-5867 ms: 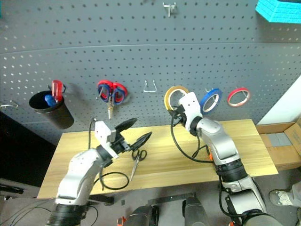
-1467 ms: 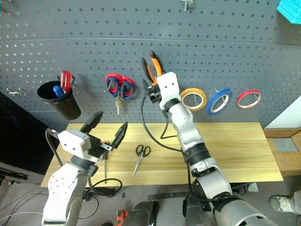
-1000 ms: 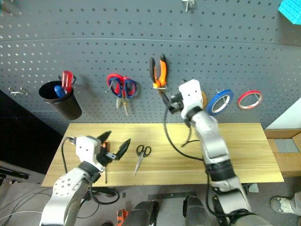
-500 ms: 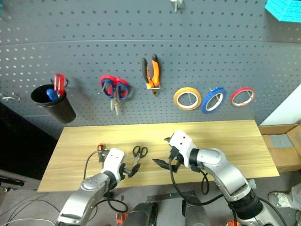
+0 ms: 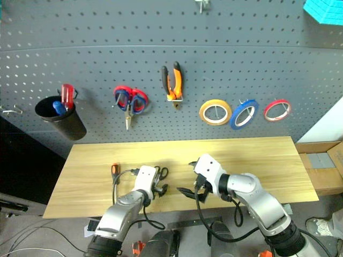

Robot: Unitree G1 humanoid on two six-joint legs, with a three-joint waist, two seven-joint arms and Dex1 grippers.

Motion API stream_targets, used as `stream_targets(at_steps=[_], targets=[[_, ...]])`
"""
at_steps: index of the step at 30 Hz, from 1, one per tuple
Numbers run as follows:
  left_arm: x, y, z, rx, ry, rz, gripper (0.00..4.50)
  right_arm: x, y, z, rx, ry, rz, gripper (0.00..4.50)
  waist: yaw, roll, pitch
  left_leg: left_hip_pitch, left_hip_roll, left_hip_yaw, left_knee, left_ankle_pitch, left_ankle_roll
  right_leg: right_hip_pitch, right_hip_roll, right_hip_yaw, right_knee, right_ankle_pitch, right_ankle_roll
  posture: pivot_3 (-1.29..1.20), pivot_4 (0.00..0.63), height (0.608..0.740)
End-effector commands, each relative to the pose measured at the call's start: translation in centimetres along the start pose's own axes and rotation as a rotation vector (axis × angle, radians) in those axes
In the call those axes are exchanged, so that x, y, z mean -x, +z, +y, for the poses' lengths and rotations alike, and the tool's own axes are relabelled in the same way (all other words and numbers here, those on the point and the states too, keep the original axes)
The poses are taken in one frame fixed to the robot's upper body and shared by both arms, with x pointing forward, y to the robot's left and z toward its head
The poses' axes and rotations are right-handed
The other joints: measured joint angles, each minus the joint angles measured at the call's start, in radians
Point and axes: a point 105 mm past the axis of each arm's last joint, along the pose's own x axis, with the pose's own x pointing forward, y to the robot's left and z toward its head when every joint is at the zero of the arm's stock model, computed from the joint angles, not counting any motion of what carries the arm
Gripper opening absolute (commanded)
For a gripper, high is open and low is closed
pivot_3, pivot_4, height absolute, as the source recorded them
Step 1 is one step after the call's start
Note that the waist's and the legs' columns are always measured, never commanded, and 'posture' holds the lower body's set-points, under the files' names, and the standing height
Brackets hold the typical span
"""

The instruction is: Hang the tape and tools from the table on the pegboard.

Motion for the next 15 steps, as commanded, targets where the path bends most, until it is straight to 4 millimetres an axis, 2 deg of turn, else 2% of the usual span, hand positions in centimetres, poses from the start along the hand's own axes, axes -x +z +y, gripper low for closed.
stream_targets(at_steps=[1, 3, 6, 11, 13, 15], targets=[[0.0, -3.0, 1.1, 0.016, 0.089, 0.155, 4.34, 0.2, 1.0, 0.4, 0.036, 0.004, -0.029, 4.46, 0.000, 0.000, 0.000, 0.001, 0.000, 0.000, 0.000, 0.000, 0.000, 0.001, 0.000, 0.000, 0.000, -0.001, 0.001, -0.15, 0.257, 0.740], [-0.1, -3.3, 1.3, 0.026, 0.109, 0.184, 4.34, 0.3, 0.8, 0.2, 0.040, -0.002, -0.022, 4.46, 0.000, 0.000, 0.000, 0.005, 0.000, 0.000, 0.000, 0.000, 0.000, 0.006, 0.000, 0.000, 0.000, -0.003, 0.005, -0.15, 0.257, 0.740], [-0.3, -2.9, 1.1, 0.012, 0.100, 0.176, 3.75, 0.3, 0.8, 0.0, 0.042, -0.005, -0.018, 4.50, -0.003, 0.000, 0.000, 0.015, 0.000, -0.001, -0.002, -0.001, 0.000, 0.015, 0.000, 0.000, -0.001, -0.007, 0.008, -0.15, 0.250, 0.740], [-0.3, -2.1, 1.6, 0.007, 0.118, 0.150, 2.18, 0.3, 0.7, -0.7, 0.054, -0.011, -0.011, 4.50, -0.004, 0.000, 0.000, 0.015, 0.000, 0.000, -0.001, -0.001, 0.000, 0.015, -0.001, 0.000, -0.001, -0.007, 0.009, -0.14, 0.237, 0.740], [-0.3, -1.7, 2.0, 0.019, 0.132, 0.135, 1.36, 0.2, 0.7, -0.9, 0.059, -0.011, -0.010, 4.50, -0.004, 0.000, 0.000, 0.015, 0.000, -0.001, -0.001, -0.001, 0.000, 0.015, -0.001, 0.000, -0.001, -0.007, 0.008, -0.13, 0.231, 0.740], [0.0, -0.5, 2.6, 0.020, 0.132, 0.083, 0.70, 0.1, 0.7, -1.2, 0.069, -0.010, -0.010, 4.50, -0.004, 0.000, 0.000, 0.015, 0.000, -0.001, -0.002, -0.001, 0.000, 0.015, -0.001, 0.000, -0.001, -0.007, 0.008, -0.12, 0.225, 0.740]])
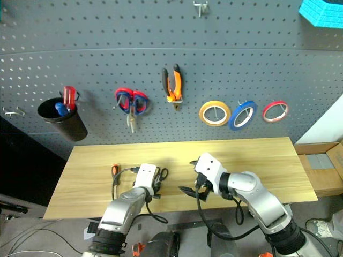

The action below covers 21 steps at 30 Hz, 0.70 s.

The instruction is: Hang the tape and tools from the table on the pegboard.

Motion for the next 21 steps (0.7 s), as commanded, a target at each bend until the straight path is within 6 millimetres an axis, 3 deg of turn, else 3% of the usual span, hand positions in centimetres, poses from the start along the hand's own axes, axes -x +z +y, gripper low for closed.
stream_targets(at_steps=[1, 2, 5, 7, 12, 17, 21], targets=[[0.4, 0.4, 2.0, -0.017, 0.051, -0.042, 0.39, 0.0, 1.1, -0.6, 0.052, -0.002, -0.038, 4.50, 0.000, 0.000, 0.000, 0.000, 0.000, 0.000, 0.000, 0.000, 0.000, 0.000, 0.000, 0.000, 0.000, 0.000, 0.000, -0.11, 0.223, 0.740], [0.8, 1.5, 2.3, -0.032, 0.048, -0.113, 0.13, 0.0, 1.2, -0.8, 0.056, -0.002, -0.041, 4.50, 0.000, 0.000, 0.000, -0.001, 0.000, 0.000, 0.000, 0.000, 0.000, -0.001, 0.000, 0.000, 0.000, 0.000, 0.000, -0.11, 0.220, 0.740], [2.9, 4.8, 2.1, -0.162, -0.013, -0.368, 0.13, -0.1, 1.5, -1.2, 0.075, 0.002, -0.066, 4.50, 0.004, 0.000, 0.000, -0.003, 0.000, -0.001, 0.000, 0.000, -0.001, -0.003, 0.000, 0.000, 0.000, 0.000, 0.000, -0.10, 0.204, 0.740], [4.1, 5.7, 2.0, -0.191, -0.042, -0.483, 0.13, -0.2, 2.0, -1.4, 0.071, 0.005, -0.104, 4.50, 0.014, 0.000, 0.000, -0.004, 0.000, -0.002, -0.001, -0.001, -0.002, -0.003, -0.001, 0.001, -0.001, 0.001, -0.001, -0.08, 0.186, 0.740], [9.6, 9.5, 3.0, -0.158, -0.004, -0.918, 0.13, -0.7, 4.3, -0.3, 0.050, 0.090, -0.221, 4.50, 0.026, -0.001, -0.001, -0.006, 0.000, -0.004, -0.001, -0.001, -0.003, -0.004, -0.001, 0.000, -0.003, 0.004, -0.006, -0.05, 0.165, 0.740], [12.0, 9.6, 3.2, -0.235, 0.062, -1.030, 0.13, -0.7, 7.6, -1.2, 0.051, 0.076, -0.374, 4.50, 0.028, 0.000, -0.005, -0.006, 0.000, -0.004, -0.001, -0.002, -0.003, -0.004, 0.000, 0.000, -0.003, 0.004, -0.006, -0.02, 0.150, 0.740], [13.6, 11.3, 3.4, -0.220, 0.125, -1.111, 0.13, -0.2, 10.5, -2.6, 0.009, 0.028, -0.497, 4.50, 0.040, 0.000, -0.005, -0.005, -0.001, -0.004, 0.000, -0.002, -0.003, -0.003, 0.001, -0.001, -0.003, 0.003, -0.005, 0.00, 0.150, 0.740]])
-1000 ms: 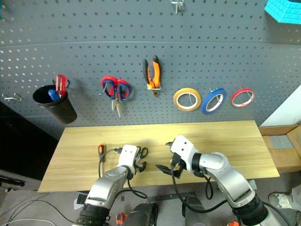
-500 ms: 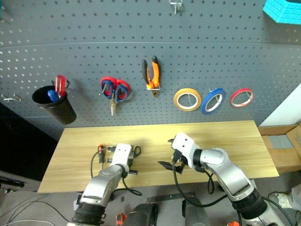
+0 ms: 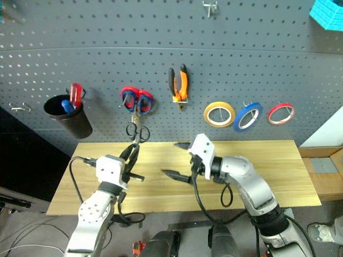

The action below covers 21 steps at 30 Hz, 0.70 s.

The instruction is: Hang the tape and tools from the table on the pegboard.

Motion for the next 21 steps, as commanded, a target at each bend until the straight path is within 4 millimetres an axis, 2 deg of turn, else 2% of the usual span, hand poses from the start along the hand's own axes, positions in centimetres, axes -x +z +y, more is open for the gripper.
stream_targets(at_steps=[1, 6, 14, 21], targets=[[-0.9, 3.8, 0.9, -0.034, 0.062, -0.142, 0.13, -0.1, 2.8, -0.9, -0.003, -0.022, -0.114, 4.50, 0.006, 0.000, 0.000, 0.000, 0.000, 0.000, 0.000, 0.000, 0.000, 0.000, 0.000, 0.000, 0.000, 0.000, 0.000, 0.00, 0.150, 0.740], [-2.2, 5.1, 1.4, -0.069, 0.089, -0.182, 0.13, -0.4, 2.7, -1.0, 0.012, -0.014, -0.111, 4.50, 0.015, -0.001, -0.006, 0.000, -0.001, 0.000, 0.000, 0.000, 0.000, 0.000, 0.001, -0.001, 0.002, 0.001, -0.001, 0.01, 0.141, 0.740], [-3.3, 3.7, 1.0, -0.065, 0.105, -0.119, 0.13, -0.5, 3.1, -1.2, 0.030, -0.025, -0.119, 4.50, 0.013, 0.000, -0.013, 0.001, -0.001, 0.001, 0.000, 0.000, -0.001, -0.002, 0.002, 0.000, 0.004, 0.001, -0.001, -0.01, 0.133, 0.740], [-4.1, 3.6, 0.7, -0.051, 0.123, -0.104, 0.13, -0.4, 3.0, -1.3, 0.035, -0.040, -0.111, 4.50, 0.011, 0.000, -0.016, 0.001, -0.001, 0.001, 0.000, 0.000, -0.001, -0.001, 0.002, 0.000, 0.004, 0.001, -0.001, -0.02, 0.134, 0.740]])
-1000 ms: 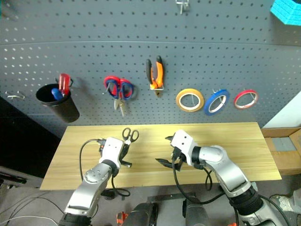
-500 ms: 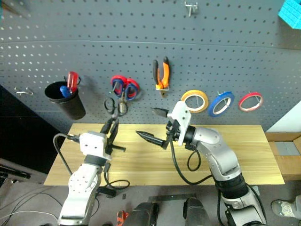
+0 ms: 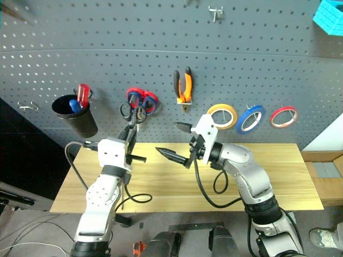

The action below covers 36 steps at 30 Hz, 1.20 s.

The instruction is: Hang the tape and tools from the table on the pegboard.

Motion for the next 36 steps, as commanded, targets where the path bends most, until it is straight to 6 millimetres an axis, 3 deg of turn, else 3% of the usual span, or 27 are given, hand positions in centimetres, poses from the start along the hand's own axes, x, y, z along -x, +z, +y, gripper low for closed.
stream_targets(at_steps=[1, 14, 24, 31, 36], targets=[[-0.5, 0.9, 0.1, -0.008, 0.017, -0.037, 0.13, 0.0, 1.4, 0.1, 0.054, 0.002, -0.038, 4.50, 0.000, 0.000, 0.000, 0.000, 0.000, 0.000, 0.000, 0.000, 0.000, 0.000, 0.000, 0.000, 0.000, 0.000, 0.000, -0.02, 0.133, 0.740], [-2.0, -1.1, 1.0, 0.009, 0.059, 0.057, 0.13, -0.3, 2.3, -0.2, 0.072, -0.012, -0.068, 4.50, -0.002, 0.000, -0.002, 0.001, 0.000, 0.000, 0.000, 0.000, 0.000, 0.000, 0.000, 0.000, 0.001, 0.000, 0.000, -0.03, 0.133, 0.740], [-6.0, -3.7, 0.4, 0.069, 0.047, 0.157, 0.13, -0.3, 2.3, -0.6, 0.092, -0.053, -0.057, 4.50, -0.003, -0.001, -0.007, 0.001, -0.001, 0.000, 0.002, 0.000, 0.000, 0.001, 0.001, 0.000, 0.002, 0.001, -0.001, -0.06, 0.137, 0.740], [-6.2, -4.0, -0.1, 0.164, 0.036, 0.168, 0.13, -0.1, 2.3, -0.8, 0.099, -0.069, -0.048, 4.50, -0.011, -0.001, -0.010, 0.001, 0.000, 0.001, 0.001, 0.002, -0.004, 0.000, 0.000, 0.001, 0.002, 0.001, -0.001, -0.07, 0.134, 0.740], [-5.3, -4.2, 0.0, 0.224, 0.021, 0.186, 1.82, 0.0, 2.3, -0.9, 0.099, -0.070, -0.047, 4.50, -0.016, -0.001, -0.015, 0.002, 0.000, 0.001, 0.001, 0.002, -0.004, 0.001, 0.000, 0.001, 0.002, 0.002, -0.001, -0.06, 0.142, 0.740]])
